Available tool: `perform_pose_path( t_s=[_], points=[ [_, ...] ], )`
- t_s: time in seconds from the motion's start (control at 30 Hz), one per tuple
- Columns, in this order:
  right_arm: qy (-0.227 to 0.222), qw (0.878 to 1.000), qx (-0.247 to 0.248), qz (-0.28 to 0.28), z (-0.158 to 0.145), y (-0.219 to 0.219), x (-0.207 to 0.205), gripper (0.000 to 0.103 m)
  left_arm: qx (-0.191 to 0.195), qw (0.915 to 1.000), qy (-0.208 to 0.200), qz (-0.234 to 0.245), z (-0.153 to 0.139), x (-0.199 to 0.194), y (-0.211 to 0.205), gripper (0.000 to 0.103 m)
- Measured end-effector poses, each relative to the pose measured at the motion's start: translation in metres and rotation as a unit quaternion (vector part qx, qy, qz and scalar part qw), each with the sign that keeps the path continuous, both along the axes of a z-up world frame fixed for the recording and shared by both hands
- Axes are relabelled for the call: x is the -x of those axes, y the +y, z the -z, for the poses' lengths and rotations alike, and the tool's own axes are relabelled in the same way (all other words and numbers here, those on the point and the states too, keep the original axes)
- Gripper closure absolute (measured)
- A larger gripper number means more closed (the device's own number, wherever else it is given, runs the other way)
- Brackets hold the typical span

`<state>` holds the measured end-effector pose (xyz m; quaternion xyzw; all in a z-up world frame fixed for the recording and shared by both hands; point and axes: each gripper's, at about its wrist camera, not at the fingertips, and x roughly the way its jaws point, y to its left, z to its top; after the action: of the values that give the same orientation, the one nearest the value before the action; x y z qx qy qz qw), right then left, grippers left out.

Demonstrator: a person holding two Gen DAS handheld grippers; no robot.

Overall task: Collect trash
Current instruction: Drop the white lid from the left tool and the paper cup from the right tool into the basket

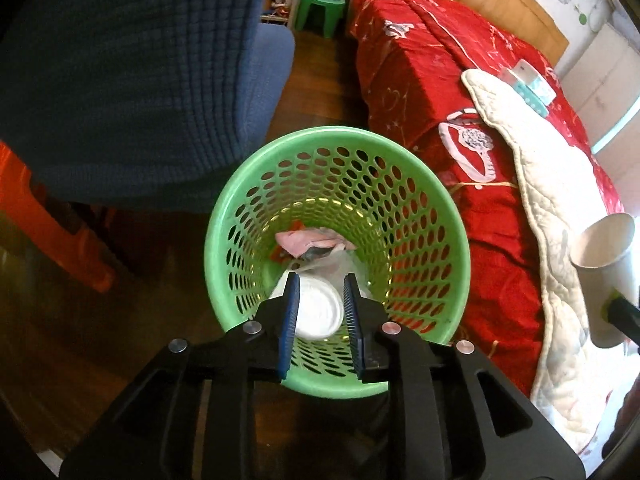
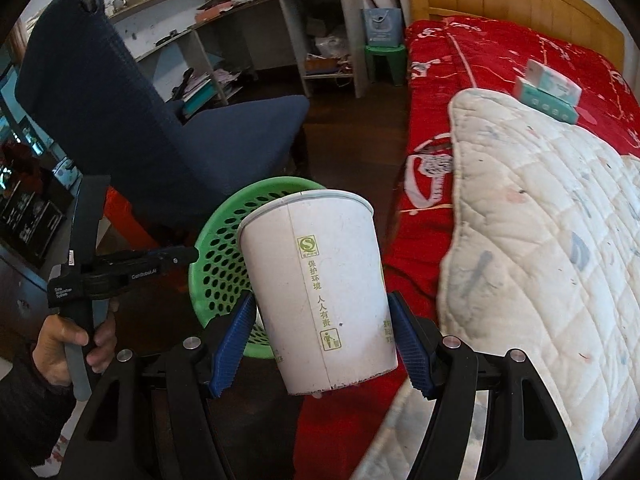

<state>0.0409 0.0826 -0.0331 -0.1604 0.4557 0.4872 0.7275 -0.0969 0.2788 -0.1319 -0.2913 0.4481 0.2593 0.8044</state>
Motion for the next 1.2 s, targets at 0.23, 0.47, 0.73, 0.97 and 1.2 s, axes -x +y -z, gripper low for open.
perform_pose_path(
  t_s=[0.23,0.47,0.73,0.97,1.2],
  points=[
    [0.005,1.000,0.007,-0.028,0.008,0.030,0.018,0.038,-0.028,0.9994,-0.004,-0.021,-0.015,0.024,0.000,0.069],
    [0.011,0.999,0.020,-0.047,0.022,0.059,0.028,0.038,-0.047,0.9978,-0.011,-0.047,-0.028,0.047,0.007,0.056],
    [0.026,0.998,0.027,-0.045,0.039,0.083,0.026,0.038,-0.046,0.9970,-0.012,-0.060,-0.028,0.062,0.011,0.053],
    [0.045,0.998,0.011,-0.035,0.041,0.089,0.024,0.032,-0.056,0.9966,-0.012,-0.059,-0.032,0.059,0.007,0.047],
    [0.025,1.000,0.006,-0.016,0.027,0.063,0.026,0.032,-0.077,0.9963,-0.015,-0.037,-0.043,0.044,-0.012,0.037]
  ],
)
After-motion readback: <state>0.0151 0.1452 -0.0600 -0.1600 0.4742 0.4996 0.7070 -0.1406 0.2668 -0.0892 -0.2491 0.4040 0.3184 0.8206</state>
